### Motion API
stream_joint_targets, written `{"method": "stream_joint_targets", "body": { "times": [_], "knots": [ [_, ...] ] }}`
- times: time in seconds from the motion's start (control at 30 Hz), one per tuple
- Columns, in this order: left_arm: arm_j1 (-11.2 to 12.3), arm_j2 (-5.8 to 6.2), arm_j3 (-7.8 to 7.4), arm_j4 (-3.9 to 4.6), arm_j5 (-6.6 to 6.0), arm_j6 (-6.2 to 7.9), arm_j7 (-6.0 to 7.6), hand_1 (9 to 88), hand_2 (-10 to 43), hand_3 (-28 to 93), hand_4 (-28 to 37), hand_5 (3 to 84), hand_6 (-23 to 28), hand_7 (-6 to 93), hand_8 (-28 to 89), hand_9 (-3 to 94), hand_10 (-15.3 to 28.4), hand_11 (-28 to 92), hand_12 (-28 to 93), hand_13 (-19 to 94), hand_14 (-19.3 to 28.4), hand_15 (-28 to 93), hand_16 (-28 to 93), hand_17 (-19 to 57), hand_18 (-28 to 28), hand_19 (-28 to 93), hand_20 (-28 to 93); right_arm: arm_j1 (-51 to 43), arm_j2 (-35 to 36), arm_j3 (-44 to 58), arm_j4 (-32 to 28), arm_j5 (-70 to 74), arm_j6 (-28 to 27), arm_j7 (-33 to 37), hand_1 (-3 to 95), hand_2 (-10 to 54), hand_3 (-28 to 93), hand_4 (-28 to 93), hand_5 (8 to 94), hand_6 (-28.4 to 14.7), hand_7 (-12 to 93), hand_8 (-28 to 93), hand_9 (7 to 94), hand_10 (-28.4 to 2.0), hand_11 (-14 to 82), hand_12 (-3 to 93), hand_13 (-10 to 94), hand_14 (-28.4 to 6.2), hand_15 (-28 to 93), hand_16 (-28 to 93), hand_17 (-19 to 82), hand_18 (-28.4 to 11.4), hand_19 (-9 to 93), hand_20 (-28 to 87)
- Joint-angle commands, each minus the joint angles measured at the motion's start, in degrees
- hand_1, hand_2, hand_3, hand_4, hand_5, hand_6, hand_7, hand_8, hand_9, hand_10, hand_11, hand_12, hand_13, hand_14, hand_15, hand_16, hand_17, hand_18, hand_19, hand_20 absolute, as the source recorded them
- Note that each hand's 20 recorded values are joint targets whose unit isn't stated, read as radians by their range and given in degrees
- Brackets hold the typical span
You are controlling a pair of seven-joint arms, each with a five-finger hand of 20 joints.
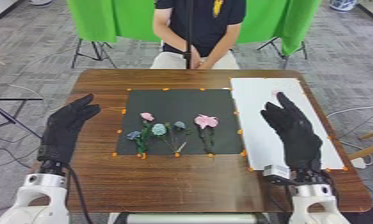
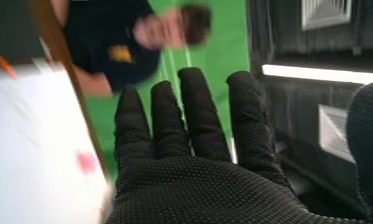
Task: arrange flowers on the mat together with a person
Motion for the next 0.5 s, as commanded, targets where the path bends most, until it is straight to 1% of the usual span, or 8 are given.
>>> {"method": "stream_joint_targets", "body": {
  "times": [0.03, 0.1, 0.27, 0.3, 0.4, 0.5],
  "knots": [
    [0.8, -0.34, 0.48, -0.09, 0.02, 0.14, -0.05, 24.8, 4.7, 62, -24.1, 47.2, 4.9, 10.3, -5, 45.0, 14.3, 21, 16, 32, 17.4, 15, 5, 1.7, 12.0, 6, 15, -2.7, 0.7, -1.4, -1.2, -1.9, 3.5, -1.6, 6.8, -0.5, 82, -19, 36.0, 1.6, 12, -11, 40.3, -14.2, 3.8, 10.1, 30, -11.5, 8, 12, 19, -12.1, 2, 28],
    [0.8, -0.22, 0.38, -0.08, 0.08, 0.06, -0.01, 24.8, 4.7, 62, -24.2, 47.3, 4.9, 10.3, -6, 45.0, 14.3, 21, 16, 32, 17.4, 15, 5, 1.7, 12.0, 6, 15, -2.7, 0.5, -1.5, -1.2, -1.8, 3.9, -1.8, 6.7, -0.4, 82, -20, 35.9, 1.6, 12, -11, 40.1, -14.1, 3.9, 10.0, 30, -11.3, 8, 12, 19, -11.9, 1, 28],
    [1.3, -0.51, 0.07, -0.27, 0.11, 0.09, -0.13, 24.8, 4.6, 62, -24.1, 47.3, 4.9, 10.4, -6, 45.1, 14.2, 21, 16, 32, 17.4, 15, 5, 1.7, 12.0, 6, 15, -3.2, 0.4, -1.2, -1.6, -1.8, 3.9, -1.8, 6.5, -0.3, 82, -20, 35.5, 1.3, 12, -11, 40.2, -14.1, 4.0, 9.9, 29, -10.9, 8, 11, 19, -11.3, 1, 28],
    [1.2, -0.46, 0.15, -0.22, 0.15, 0.16, -0.03, 24.9, 4.6, 62, -24.1, 47.3, 4.8, 10.4, -6, 45.1, 14.2, 21, 16, 32, 17.4, 15, 5, 1.7, 12.0, 6, 15, -3.2, 0.4, -1.2, -1.7, -1.6, 4.3, -1.7, 6.4, -0.2, 82, -20, 35.5, 1.3, 12, -11, 40.2, -14.1, 4.0, 9.8, 29, -10.8, 8, 11, 19, -11.2, 1, 27],
    [0.3, -0.25, 0.11, 0.09, 0.28, -0.43, -0.05, 24.9, 4.5, 62, -24.0, 47.3, 4.7, 10.4, -6, 45.1, 14.2, 21, 16, 32, 17.4, 15, 5, 1.7, 12.0, 6, 15, -3.2, 0.2, -0.9, -2.1, -1.4, 4.4, -1.9, 6.0, -0.2, 82, -20, 35.1, 1.1, 11, -11, 40.0, -14.0, 3.9, 9.8, 29, -10.8, 8, 10, 19, -11.1, 1, 27],
    [0.6, 0.02, -0.13, -0.1, 0.16, -0.12, 0.22, 24.9, 4.5, 62, -24.1, 47.3, 4.7, 10.5, -6, 45.1, 14.2, 21, 16, 32, 17.4, 15, 5, 1.7, 12.0, 6, 15, -3.1, 0.7, -0.8, -2.6, -1.2, 4.1, -1.8, 6.0, 0.0, 82, -20, 34.9, 1.0, 11, -10, 40.1, -14.0, 4.0, 9.8, 29, -10.8, 8, 10, 19, -11.1, 1, 27]
  ]
}}
